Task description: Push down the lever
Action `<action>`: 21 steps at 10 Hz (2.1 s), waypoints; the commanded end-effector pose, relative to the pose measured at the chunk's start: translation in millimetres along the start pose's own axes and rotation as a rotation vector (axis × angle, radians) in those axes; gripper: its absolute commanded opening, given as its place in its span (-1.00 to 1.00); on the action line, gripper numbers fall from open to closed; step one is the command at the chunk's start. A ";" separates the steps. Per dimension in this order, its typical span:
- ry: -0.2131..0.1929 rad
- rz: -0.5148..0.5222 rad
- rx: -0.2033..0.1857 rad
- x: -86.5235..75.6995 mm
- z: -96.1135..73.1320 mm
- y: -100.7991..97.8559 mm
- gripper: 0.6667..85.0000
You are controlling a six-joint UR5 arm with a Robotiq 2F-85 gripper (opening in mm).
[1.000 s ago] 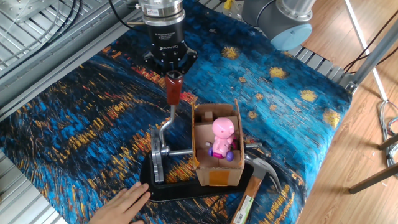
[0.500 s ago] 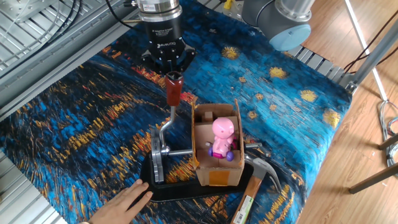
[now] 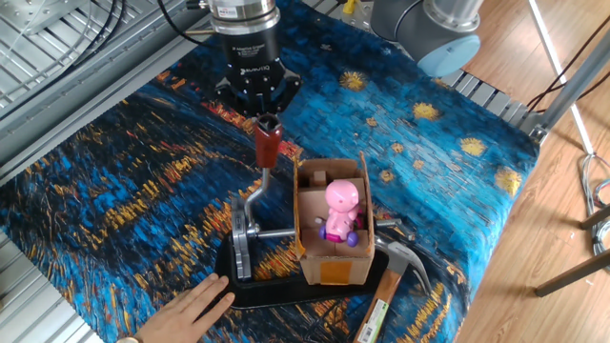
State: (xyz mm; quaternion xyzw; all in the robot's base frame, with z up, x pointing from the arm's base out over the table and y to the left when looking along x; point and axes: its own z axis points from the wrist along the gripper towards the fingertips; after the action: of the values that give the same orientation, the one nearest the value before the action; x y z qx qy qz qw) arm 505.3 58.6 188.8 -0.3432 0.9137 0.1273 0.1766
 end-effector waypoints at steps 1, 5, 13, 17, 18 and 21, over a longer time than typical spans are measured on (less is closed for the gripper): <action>0.004 0.024 0.010 -22.0 -1.9 3.3 -0.75; -0.026 0.060 0.009 -54.9 2.5 11.1 -0.75; -0.157 -0.104 0.005 -118.7 10.4 -0.5 0.00; -0.149 0.035 0.100 -134.6 37.8 7.2 -0.53; -0.150 0.033 0.092 -142.3 39.4 13.1 -0.53; -0.165 0.012 0.046 -148.1 39.2 19.0 -0.34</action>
State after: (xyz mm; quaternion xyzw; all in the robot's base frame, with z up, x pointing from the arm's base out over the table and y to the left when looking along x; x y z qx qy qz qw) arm 601.9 161.7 212.6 -0.3279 0.9016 0.1241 0.2534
